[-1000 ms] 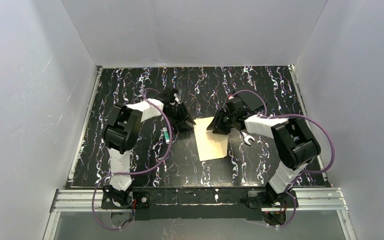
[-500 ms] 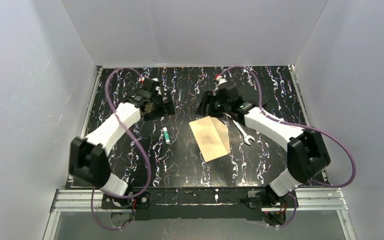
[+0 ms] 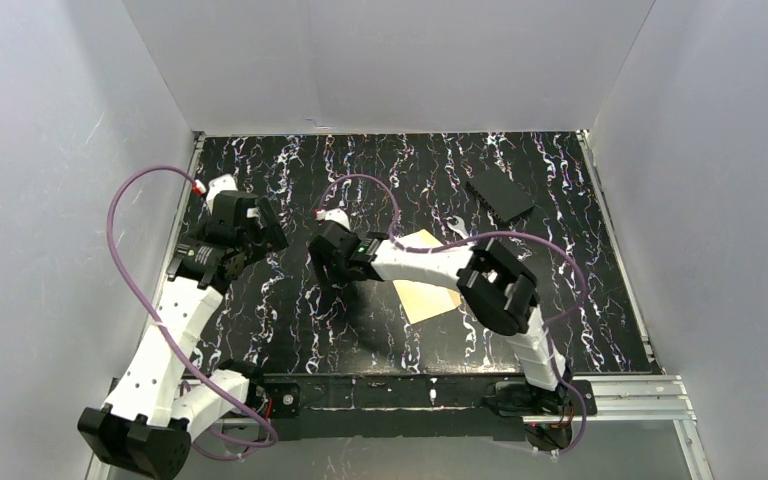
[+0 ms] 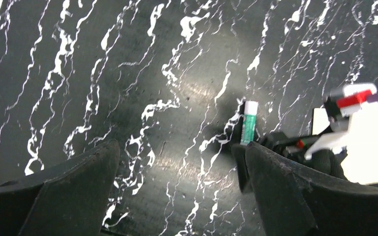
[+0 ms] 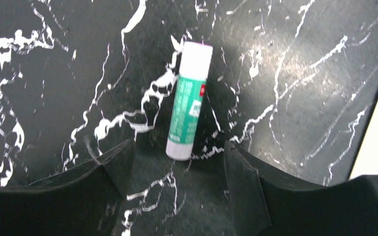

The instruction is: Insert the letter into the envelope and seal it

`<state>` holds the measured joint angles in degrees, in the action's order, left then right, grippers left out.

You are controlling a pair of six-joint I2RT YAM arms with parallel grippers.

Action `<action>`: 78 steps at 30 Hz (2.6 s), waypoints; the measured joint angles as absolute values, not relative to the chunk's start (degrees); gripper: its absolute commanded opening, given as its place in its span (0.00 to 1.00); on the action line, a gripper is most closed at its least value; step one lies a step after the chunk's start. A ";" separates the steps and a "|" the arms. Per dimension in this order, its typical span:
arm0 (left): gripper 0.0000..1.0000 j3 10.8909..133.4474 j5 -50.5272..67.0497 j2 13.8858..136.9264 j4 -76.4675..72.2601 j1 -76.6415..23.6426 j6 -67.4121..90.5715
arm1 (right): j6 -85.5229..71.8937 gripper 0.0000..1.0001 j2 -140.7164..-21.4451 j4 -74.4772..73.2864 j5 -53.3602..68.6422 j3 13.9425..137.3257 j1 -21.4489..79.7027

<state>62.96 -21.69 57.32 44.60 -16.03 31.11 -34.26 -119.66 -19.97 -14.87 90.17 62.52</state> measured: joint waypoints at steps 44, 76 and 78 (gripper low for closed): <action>0.96 53.84 40.21 62.43 2.50 -12.86 45.15 | -62.35 0.22 -93.73 21.30 9.56 74.17 44.64; 0.00 59.86 45.45 67.07 3.92 -13.45 38.46 | -65.23 0.82 -93.03 19.55 16.45 74.59 43.55; 0.00 60.77 45.89 65.89 8.86 -13.45 29.56 | -60.53 0.80 -92.75 10.48 16.71 78.91 43.16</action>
